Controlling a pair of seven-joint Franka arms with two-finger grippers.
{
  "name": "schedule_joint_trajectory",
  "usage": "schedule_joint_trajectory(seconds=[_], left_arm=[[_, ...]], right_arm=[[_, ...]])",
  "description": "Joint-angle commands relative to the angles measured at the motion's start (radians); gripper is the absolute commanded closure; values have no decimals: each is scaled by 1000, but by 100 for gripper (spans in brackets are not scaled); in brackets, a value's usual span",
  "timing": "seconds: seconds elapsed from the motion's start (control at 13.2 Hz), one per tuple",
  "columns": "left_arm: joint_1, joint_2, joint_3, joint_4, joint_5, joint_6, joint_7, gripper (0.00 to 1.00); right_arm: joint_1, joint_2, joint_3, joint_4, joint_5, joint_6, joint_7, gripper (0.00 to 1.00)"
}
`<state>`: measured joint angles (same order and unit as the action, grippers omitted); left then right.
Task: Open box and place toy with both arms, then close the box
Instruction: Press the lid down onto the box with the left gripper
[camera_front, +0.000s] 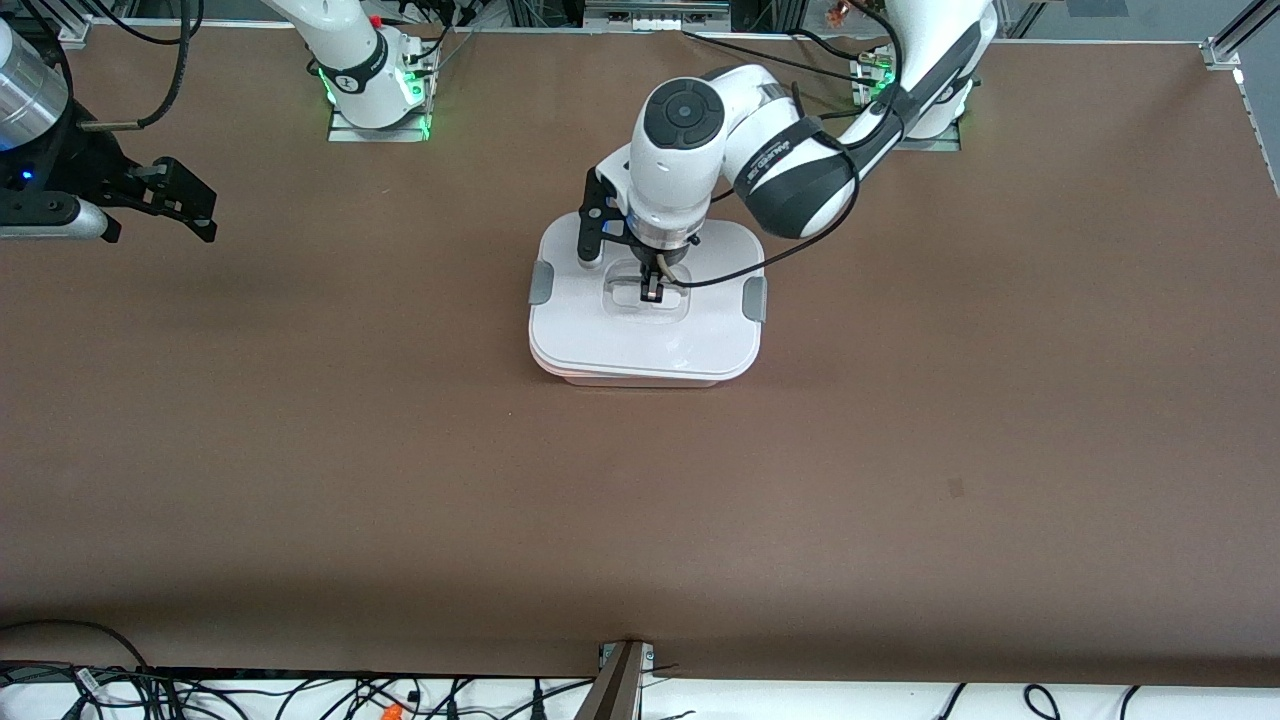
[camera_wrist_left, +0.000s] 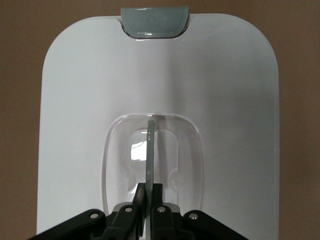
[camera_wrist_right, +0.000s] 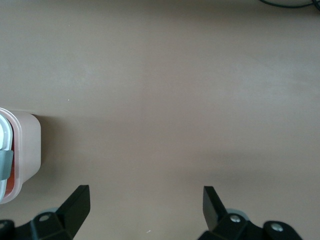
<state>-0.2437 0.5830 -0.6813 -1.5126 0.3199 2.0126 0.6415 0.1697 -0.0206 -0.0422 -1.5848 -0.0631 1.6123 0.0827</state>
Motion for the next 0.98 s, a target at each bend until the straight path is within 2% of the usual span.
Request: schedule_joint_trajectory(seconds=[0.0,0.23,0.91], left_arm=[[-32,34,6,9,63,14,-59,100],[-35,54,6,9,76,32,-57,100],[-20,55,6,-18,71,26,-85,100]], right_arm=[[-10,18,8,25,-3,-20,-20,0],[-3,11,27,29,-3,-54,-20,0],[-3,8,24,28,6,-103,-12,0]])
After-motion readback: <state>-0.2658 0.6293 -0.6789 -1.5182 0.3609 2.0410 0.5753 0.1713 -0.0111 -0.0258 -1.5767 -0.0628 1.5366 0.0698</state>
